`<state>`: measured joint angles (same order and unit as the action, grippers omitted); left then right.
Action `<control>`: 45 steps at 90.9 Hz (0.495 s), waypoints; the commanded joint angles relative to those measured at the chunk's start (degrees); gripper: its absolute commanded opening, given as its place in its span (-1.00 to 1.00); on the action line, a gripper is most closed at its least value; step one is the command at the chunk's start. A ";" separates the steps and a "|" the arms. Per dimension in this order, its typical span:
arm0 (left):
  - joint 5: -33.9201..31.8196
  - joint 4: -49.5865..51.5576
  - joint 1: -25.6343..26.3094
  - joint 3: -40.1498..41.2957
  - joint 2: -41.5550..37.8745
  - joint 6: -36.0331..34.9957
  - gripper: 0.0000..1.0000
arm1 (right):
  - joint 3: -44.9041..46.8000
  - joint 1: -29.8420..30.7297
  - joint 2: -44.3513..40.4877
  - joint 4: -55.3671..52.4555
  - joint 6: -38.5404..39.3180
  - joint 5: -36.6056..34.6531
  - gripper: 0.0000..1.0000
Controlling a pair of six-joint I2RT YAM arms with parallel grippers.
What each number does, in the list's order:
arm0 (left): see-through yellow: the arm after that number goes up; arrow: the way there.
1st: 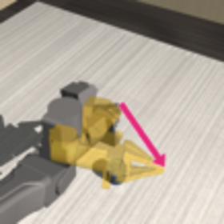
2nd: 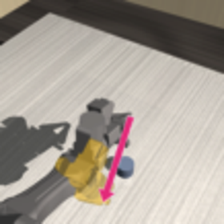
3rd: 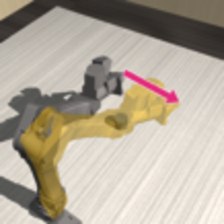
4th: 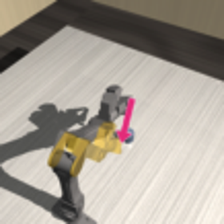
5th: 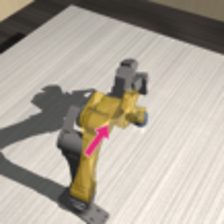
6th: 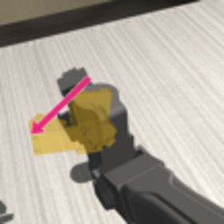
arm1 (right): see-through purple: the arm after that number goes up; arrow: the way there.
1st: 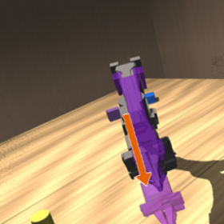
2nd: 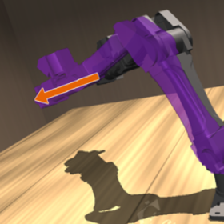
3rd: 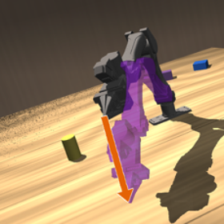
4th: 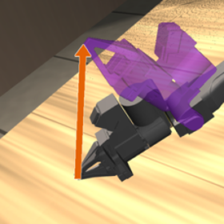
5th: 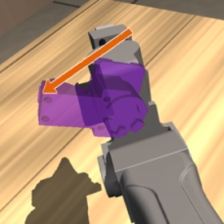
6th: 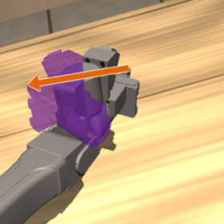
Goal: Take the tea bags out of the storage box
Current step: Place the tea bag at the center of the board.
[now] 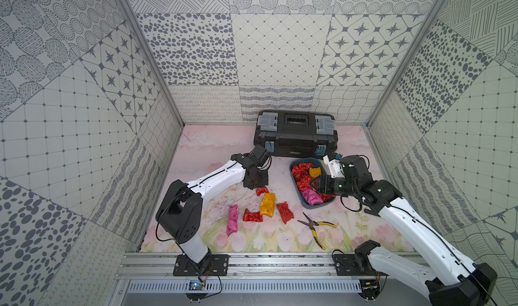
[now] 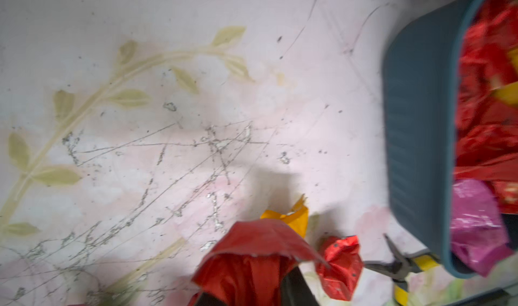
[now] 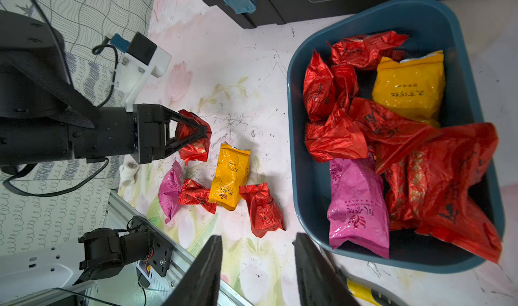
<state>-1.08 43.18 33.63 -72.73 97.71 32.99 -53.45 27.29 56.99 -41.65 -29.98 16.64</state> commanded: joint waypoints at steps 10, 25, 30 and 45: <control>-7.98 9.49 -1.33 2.75 3.04 -13.91 -0.67 | 0.20 -0.22 0.48 -0.25 1.57 -0.36 -0.07; -6.65 8.24 -1.81 4.57 6.58 -14.75 -0.64 | 0.92 -0.31 0.47 -0.90 1.88 -1.35 -0.06; -6.00 7.29 -1.76 4.90 6.81 -14.64 -0.58 | 1.27 -0.34 0.23 -1.11 1.76 -1.73 -0.07; -4.27 6.35 -1.81 4.01 6.22 -14.13 -0.14 | 1.86 -0.47 -0.53 -1.60 1.50 -2.42 -0.06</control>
<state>-5.69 48.05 32.42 -68.20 103.92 21.80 -52.25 27.14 57.45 -43.55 -29.12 15.57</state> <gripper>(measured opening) 0.385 0.467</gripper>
